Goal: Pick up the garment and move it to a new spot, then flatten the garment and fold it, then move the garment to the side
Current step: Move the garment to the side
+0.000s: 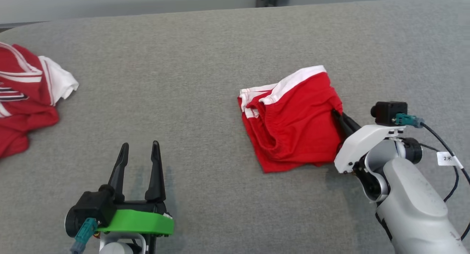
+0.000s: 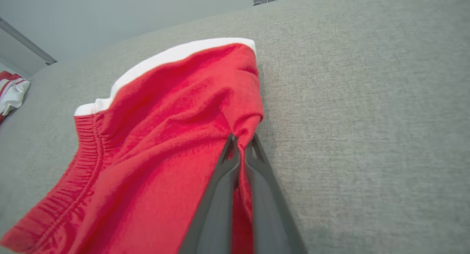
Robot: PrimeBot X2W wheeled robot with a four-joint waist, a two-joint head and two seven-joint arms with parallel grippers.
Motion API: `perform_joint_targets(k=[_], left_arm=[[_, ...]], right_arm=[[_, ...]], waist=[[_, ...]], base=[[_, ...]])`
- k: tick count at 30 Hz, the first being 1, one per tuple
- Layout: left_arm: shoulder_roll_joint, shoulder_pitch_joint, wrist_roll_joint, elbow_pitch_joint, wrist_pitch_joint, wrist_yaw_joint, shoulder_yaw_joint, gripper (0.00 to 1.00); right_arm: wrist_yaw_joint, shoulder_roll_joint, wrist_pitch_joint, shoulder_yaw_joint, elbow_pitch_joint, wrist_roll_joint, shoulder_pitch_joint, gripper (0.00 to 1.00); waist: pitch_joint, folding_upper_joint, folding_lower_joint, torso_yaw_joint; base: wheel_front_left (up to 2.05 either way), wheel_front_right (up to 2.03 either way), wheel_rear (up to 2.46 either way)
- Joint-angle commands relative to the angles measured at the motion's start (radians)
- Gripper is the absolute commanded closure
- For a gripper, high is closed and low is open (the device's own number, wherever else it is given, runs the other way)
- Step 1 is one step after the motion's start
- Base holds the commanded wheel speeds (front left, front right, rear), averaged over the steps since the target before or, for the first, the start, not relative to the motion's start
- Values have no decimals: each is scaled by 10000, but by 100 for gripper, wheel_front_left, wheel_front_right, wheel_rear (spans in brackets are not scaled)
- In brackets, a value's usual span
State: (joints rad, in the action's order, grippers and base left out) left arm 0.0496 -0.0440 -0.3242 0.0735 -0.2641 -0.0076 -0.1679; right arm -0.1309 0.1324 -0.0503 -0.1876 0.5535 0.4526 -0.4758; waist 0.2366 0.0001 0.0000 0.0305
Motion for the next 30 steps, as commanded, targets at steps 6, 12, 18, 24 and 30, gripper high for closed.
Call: perform_joint_targets(k=[6, 12, 18, 24, 30], left_arm=[[174, -518, 594, -10, -3, -278, 78, 0], [539, -862, 939, -151, 84, -354, -48, 0], [834, -1145, 1141, -409, 490, -423, -190, 0], [934, -1247, 1162, -639, 708, -394, -298, 0], [937, -1398, 1133, -783, 738, -316, -342, 0]], right_arm=[[3, 387, 363, 97, 223, -131, -775, 100], [3, 294, 838, 147, 686, -5, -1357, 100], [3, 57, 1329, -53, 1210, 184, -1759, 100], [3, -53, 1800, -298, 1689, 235, -2246, 100], [3, 308, 1994, -572, 2422, -208, -3286, 100]], waist=[[1021, -1, 0, -2413], [1584, -1, 0, -3656], [1900, -1, 0, -4349], [2054, -1, 0, -4328], [2280, -1, 0, -3796]], base=[[0, 0, 0], [0, 0, 0], [0, 0, 0], [0, 0, 0], [0, 0, 0]])
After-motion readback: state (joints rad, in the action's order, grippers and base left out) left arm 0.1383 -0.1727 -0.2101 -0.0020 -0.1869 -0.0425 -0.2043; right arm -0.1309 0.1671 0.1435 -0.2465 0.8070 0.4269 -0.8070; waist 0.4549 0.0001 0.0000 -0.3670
